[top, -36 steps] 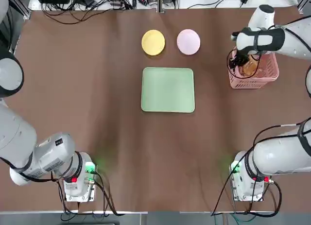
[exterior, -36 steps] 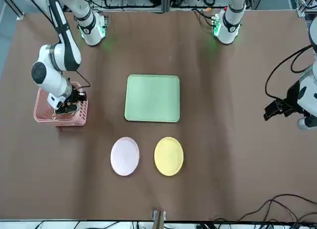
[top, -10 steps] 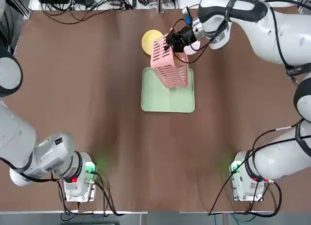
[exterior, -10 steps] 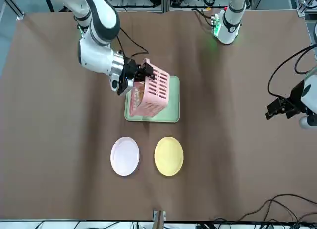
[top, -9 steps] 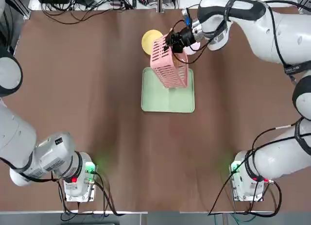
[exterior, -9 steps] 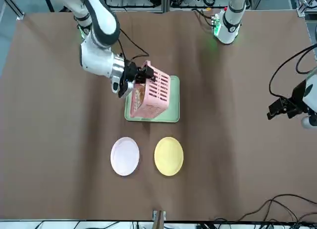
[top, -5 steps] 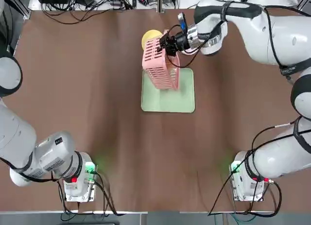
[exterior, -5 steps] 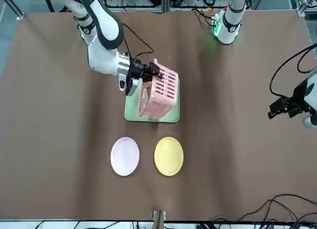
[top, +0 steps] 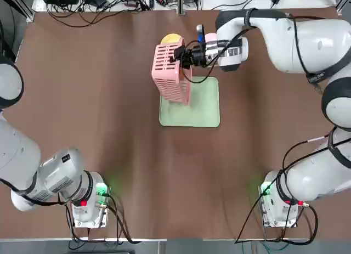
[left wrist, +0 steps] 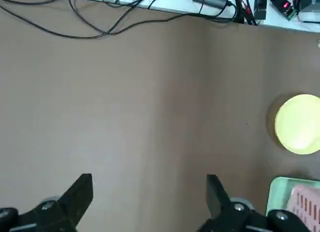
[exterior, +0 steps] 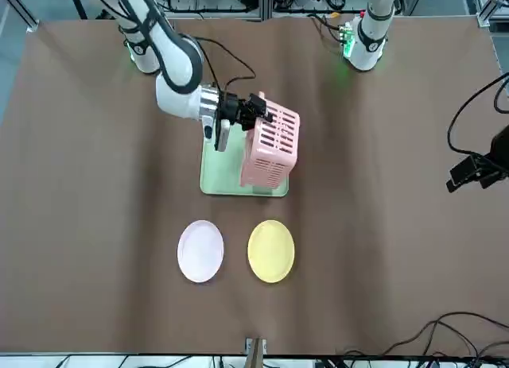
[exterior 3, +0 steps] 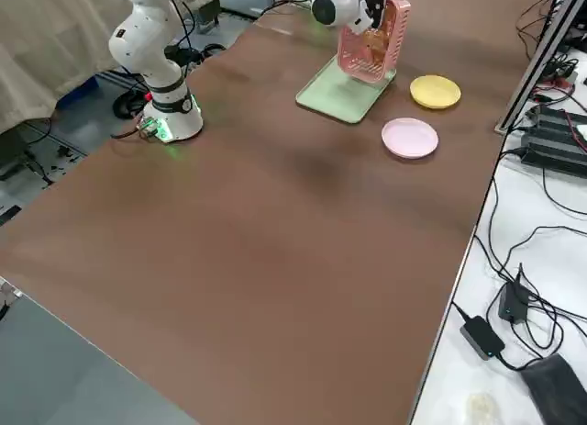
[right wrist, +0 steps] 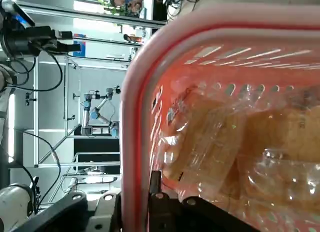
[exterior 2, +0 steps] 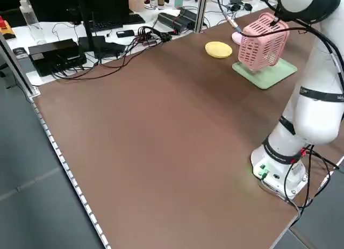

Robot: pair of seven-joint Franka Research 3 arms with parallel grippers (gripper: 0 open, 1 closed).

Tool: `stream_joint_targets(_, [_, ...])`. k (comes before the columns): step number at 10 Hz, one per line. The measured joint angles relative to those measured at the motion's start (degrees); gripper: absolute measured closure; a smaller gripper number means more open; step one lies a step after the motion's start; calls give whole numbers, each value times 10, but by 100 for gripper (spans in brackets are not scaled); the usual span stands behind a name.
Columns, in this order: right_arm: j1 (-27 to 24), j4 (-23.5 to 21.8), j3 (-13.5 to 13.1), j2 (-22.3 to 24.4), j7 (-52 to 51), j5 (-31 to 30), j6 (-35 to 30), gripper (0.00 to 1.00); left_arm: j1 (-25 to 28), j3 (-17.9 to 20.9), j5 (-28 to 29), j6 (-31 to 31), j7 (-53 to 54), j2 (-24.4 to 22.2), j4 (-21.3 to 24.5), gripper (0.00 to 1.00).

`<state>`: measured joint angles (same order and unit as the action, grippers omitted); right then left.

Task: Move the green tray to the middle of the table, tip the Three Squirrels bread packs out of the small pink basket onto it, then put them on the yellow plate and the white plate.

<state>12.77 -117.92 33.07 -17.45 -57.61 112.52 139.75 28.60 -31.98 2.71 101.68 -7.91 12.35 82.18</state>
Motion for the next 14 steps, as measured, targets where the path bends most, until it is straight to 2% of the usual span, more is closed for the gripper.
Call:
stream_joint_targets(4, [0,15,20,-23,-39,16,-30,93,0,2,1,-3,0,-9,0,0])
stream_joint_targets(7, [0,16,23,-31,-41,23,-59,93,-2,1,1,-3,0,-9,0,0])
stream_joint_targets(11, [0,18,23,-74,-78,26,-83,93,-2,1,1,-8,0,-9,0,0])
stream_joint_targets(14, [-1,21,23,-100,-113,51,-110,93,-2,1,1,-14,0,-9,0,0])
